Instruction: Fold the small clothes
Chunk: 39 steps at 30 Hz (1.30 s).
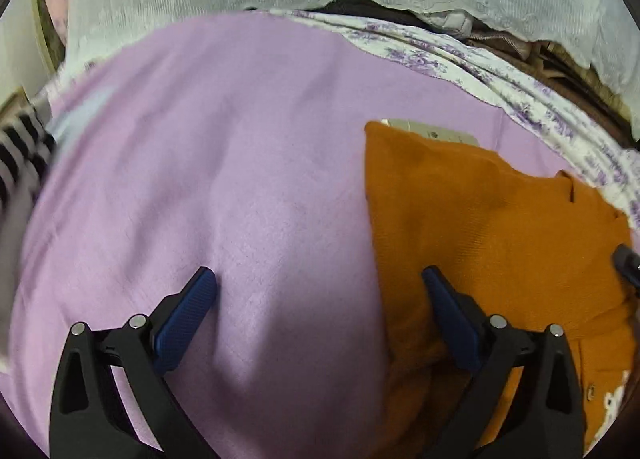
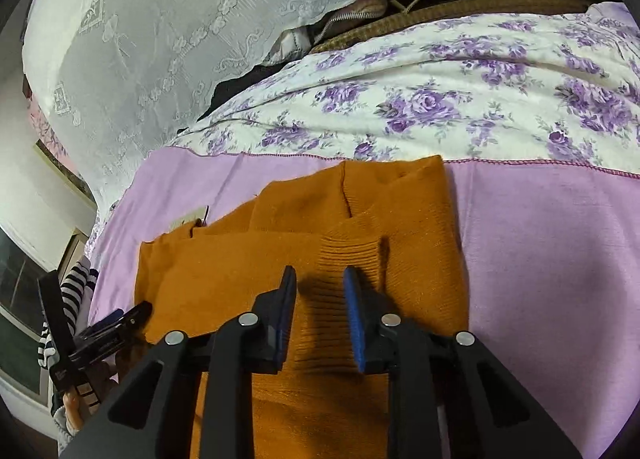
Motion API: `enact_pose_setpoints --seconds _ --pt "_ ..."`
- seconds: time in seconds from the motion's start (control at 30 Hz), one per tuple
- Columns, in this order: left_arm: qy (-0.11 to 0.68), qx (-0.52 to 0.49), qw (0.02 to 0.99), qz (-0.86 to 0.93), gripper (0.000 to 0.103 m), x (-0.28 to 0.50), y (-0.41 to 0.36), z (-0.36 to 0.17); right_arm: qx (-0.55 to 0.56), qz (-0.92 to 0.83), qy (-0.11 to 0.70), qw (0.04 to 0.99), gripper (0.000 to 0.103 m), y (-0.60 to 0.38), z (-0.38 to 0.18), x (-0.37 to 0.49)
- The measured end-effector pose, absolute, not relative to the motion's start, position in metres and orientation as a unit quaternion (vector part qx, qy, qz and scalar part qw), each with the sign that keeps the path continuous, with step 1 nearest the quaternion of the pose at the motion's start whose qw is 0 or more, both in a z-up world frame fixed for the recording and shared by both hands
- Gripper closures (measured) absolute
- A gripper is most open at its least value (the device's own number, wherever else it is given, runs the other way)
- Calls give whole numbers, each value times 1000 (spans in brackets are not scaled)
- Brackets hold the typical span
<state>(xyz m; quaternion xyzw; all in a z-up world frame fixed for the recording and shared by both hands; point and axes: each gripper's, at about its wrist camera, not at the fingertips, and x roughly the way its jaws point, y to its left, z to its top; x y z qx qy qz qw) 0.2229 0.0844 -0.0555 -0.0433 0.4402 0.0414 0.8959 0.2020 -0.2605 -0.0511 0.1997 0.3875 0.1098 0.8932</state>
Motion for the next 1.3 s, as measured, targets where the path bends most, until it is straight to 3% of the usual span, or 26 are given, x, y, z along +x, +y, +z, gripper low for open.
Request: enact_pose_setpoints --seconds 0.23,0.37,0.53,0.77,0.87,1.3 --pt "388 -24 921 3 4 172 80 -33 151 108 375 908 59 -249 -36 172" --pt "429 32 903 7 4 159 67 -54 139 99 380 909 60 -250 -46 158" --pt "408 28 913 13 4 134 70 -42 124 105 353 922 55 -254 -30 108" --pt "408 33 912 -33 4 84 64 -43 64 102 396 910 52 -250 -60 52" --pt "425 40 904 -33 5 70 63 -51 64 102 393 912 44 -250 -58 42" --pt "439 -89 876 -178 5 -4 85 -57 146 135 384 902 43 -282 -64 -20"
